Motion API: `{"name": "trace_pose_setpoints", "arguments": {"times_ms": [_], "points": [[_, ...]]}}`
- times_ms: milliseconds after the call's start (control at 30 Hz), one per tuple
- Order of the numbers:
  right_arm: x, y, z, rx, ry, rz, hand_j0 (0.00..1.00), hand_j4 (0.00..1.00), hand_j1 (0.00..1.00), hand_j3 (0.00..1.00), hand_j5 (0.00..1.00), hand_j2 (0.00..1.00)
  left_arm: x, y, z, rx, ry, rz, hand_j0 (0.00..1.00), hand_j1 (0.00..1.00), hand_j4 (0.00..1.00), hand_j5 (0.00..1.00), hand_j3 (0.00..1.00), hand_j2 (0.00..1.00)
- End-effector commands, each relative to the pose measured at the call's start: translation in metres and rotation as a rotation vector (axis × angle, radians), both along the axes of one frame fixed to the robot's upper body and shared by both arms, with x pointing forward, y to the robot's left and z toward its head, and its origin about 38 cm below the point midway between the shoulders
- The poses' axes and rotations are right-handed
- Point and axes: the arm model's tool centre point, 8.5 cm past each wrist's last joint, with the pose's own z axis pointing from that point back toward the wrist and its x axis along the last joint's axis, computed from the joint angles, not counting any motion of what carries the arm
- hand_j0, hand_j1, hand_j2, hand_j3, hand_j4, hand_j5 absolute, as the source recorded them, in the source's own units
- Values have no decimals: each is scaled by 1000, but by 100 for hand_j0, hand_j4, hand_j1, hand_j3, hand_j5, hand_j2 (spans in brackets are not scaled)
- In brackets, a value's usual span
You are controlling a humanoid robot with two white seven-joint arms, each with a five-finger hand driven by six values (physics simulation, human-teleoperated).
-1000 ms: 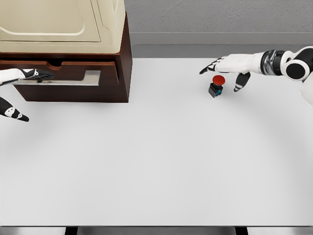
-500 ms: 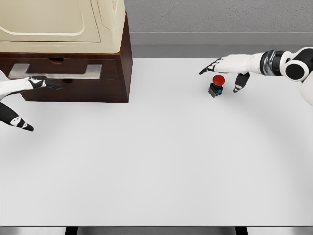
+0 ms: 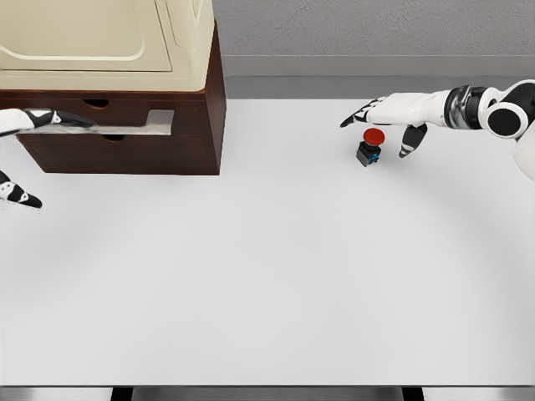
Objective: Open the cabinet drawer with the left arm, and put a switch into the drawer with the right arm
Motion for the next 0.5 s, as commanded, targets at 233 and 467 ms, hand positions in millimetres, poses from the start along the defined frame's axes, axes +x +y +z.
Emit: {"name": "trace_pose_setpoints", "arguments": {"times_ms": [233, 467], "points": [[0, -1, 0, 6, 1, -4, 100, 100, 100, 100, 100, 100, 26, 5, -23, -13, 29, 93, 100, 100, 100, 100, 100, 100], [0, -1, 1, 6, -1, -4, 100, 100, 100, 100, 100, 100, 39, 4, -42, -6, 36, 114, 100, 100, 100, 100, 100, 100]]}}
